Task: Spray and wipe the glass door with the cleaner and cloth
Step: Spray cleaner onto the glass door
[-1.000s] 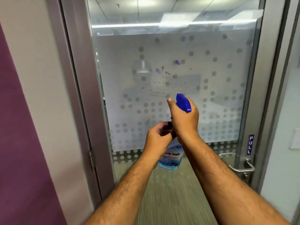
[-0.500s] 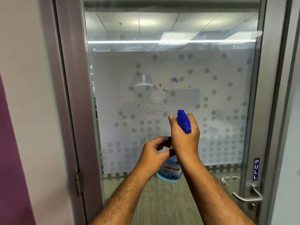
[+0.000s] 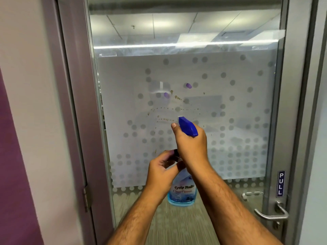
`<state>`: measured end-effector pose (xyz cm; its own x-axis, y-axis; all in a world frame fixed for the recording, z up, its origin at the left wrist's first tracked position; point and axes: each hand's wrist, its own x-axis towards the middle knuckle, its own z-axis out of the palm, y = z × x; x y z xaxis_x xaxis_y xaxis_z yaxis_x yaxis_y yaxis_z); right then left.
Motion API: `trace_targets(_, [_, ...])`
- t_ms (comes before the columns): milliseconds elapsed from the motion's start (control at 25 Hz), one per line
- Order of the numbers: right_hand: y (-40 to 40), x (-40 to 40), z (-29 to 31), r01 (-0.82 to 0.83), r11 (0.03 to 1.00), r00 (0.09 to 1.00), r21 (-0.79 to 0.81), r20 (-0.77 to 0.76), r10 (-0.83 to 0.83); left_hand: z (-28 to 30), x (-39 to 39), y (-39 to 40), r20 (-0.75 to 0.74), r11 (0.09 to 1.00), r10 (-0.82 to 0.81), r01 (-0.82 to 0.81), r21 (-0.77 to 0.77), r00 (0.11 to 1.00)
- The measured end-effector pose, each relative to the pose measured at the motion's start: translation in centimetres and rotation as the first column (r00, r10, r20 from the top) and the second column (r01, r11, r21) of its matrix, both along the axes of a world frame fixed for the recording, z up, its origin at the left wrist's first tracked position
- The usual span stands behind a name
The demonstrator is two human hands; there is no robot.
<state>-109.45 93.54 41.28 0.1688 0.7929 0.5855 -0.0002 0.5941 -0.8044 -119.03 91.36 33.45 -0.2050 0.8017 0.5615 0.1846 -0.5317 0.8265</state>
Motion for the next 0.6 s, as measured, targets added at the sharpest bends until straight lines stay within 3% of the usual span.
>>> trace_targets(400, [-0.6,1.4,-1.7,0.025,0.999,0.999,-0.031,0.043,-0.023,-1.9,1.3,-0.6,0.016,0.999,-0.001,0.001,0.053,1.000])
trace_targets(600, [-1.0,3.3,-2.5,0.108,0.994,0.993,-0.009,-0.046,-0.109,-1.9,2.6,0.0,-0.020,0.998,-0.044,0.045,0.053,0.999])
